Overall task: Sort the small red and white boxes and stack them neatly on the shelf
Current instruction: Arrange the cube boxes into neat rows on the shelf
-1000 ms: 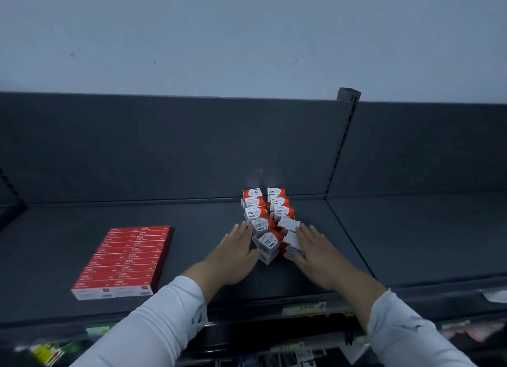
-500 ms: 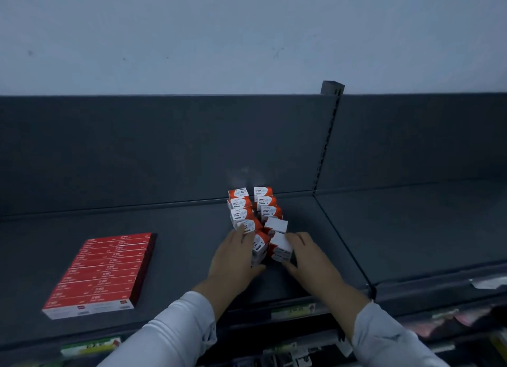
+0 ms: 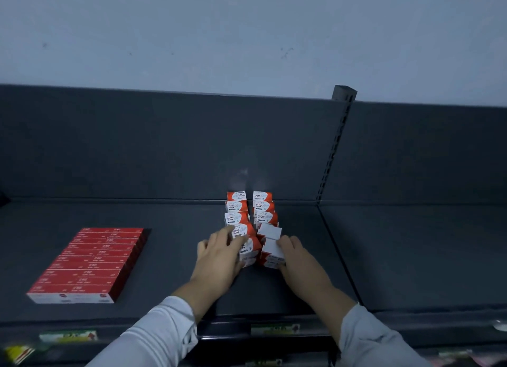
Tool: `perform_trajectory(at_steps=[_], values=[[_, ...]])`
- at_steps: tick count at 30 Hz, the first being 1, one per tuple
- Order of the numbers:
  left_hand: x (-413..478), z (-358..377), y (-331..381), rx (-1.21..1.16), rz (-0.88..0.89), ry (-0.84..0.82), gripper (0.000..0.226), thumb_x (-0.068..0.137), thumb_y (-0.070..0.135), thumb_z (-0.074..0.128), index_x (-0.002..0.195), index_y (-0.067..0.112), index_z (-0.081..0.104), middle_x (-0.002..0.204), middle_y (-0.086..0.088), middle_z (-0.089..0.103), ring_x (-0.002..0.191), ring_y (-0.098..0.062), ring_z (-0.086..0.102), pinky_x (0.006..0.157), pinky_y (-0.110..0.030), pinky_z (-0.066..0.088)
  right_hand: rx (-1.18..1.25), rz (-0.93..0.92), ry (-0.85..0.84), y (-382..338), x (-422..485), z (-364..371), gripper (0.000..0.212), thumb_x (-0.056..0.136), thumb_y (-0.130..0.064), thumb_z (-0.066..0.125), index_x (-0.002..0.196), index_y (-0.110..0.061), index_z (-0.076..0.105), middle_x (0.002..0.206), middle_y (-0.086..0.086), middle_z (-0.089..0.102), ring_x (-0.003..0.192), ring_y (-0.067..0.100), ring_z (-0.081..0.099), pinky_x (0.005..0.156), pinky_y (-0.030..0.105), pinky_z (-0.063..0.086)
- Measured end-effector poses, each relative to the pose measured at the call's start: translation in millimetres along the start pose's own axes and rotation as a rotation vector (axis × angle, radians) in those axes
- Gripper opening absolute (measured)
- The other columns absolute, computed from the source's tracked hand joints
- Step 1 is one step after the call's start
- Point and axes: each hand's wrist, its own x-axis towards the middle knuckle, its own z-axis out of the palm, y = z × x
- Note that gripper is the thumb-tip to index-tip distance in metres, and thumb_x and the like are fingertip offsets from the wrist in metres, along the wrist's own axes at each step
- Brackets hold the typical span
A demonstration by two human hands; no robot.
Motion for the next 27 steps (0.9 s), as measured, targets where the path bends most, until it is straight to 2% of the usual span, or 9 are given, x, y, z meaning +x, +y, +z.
perform_trajectory(at_steps=[4,9,12,14,16,19,22,25,27], values=[[-1.6,4.1,0.7,-0.114,-0.013,0.049,0.057,0.089,0.022,0.063,0.139,0.036,0.041,0.146,0.006,0.028,0.134,-0.017,0.026,0.104,-0.031,0.018,0.062,-0.036,0.011,5.7,0.9,-3.9,0.034,0.094,-0.020,0.056,0.125,-0.022,0.041,0.124,0.000,0.047,0.107,0.016,0.050,0.084,0.033,0.049],[-2.5,2.8,-2.2,-0.252,-0.002,0.052,0.052,0.085,0.029,0.072,0.128,0.043,0.047,0.119,0.027,0.039,0.120,-0.003,0.034,0.088,-0.023,0.012,0.155,-0.061,0.052,16.1,-8.0,-8.0,0.038,0.094,-0.030,0.059,0.129,-0.028,0.044,0.122,-0.012,0.052,0.112,0.008,0.048,0.104,0.033,0.032],[-2.5,-1.3,-4.0,-0.368,0.019,0.037,0.048,0.085,0.029,0.073,0.123,0.045,0.049,0.115,0.034,0.044,0.117,0.003,0.037,0.091,-0.021,0.014,0.297,-0.069,0.087,19.5,-11.4,-11.9,0.032,0.092,-0.031,0.062,0.122,-0.031,0.050,0.116,-0.018,0.056,0.110,0.003,0.051,0.102,0.029,0.032],[-2.4,-7.5,-2.6,-0.591,0.003,0.058,0.048,0.082,0.019,0.076,0.118,0.042,0.053,0.121,0.026,0.051,0.114,0.008,0.045,0.097,-0.016,0.022,0.528,-0.042,0.106,17.1,-13.5,-19.3,0.023,0.092,-0.030,0.065,0.114,-0.030,0.057,0.111,-0.018,0.063,0.105,-0.001,0.057,0.093,0.023,0.044],[-2.6,-17.2,0.9,-0.856,-0.043,0.063,0.052,0.081,0.002,0.075,0.112,0.038,0.056,0.121,0.009,0.057,0.108,0.005,0.056,0.094,-0.012,0.038,0.788,0.023,0.103,10.8,-15.4,-29.8,0.017,0.092,-0.029,0.067,0.108,-0.025,0.063,0.105,-0.011,0.069,0.098,-0.001,0.063,0.082,0.019,0.050],[-3.6,-33.2,7.6,-1.150,-0.141,0.021,0.052,0.081,-0.013,0.067,0.114,0.025,0.057,0.115,-0.007,0.066,0.091,-0.008,0.070,0.080,-0.024,0.055,1.084,0.131,0.093,4.1,-14.7,-39.7,0.014,0.093,-0.024,0.065,0.106,-0.018,0.066,0.101,-0.002,0.073,0.089,0.009,0.070,0.071,0.021,0.053],[-4.0,-45.5,12.9,-1.249,-0.186,0.011,0.049,0.081,-0.019,0.064,0.112,0.019,0.059,0.109,-0.003,0.069,0.083,-0.008,0.069,0.072,-0.023,0.056,1.200,0.180,0.088,-0.1,-12.7,-45.8,0.014,0.096,-0.019,0.059,0.108,-0.014,0.066,0.102,0.006,0.074,0.084,0.018,0.070,0.073,0.030,0.055],[-5.4,-50.0,16.2,-1.283,-0.187,0.009,0.050,0.080,-0.020,0.064,0.110,0.020,0.061,0.108,-0.006,0.071,0.088,-0.016,0.068,0.076,-0.029,0.058,1.273,0.174,0.064,-4.3,-12.4,-49.2,0.016,0.096,-0.019,0.059,0.106,-0.009,0.066,0.100,0.009,0.074,0.082,0.021,0.068,0.075,0.034,0.055],[-7.1,-51.5,18.6,-1.305,-0.174,0.007,0.049,0.081,-0.017,0.065,0.112,0.020,0.062,0.106,-0.009,0.072,0.088,-0.017,0.069,0.079,-0.030,0.058,1.308,0.159,0.040,-8.5,-13.0,-50.3,0.017,0.096,-0.019,0.059,0.105,-0.007,0.066,0.095,0.009,0.074,0.080,0.021,0.067,0.075,0.034,0.054]])
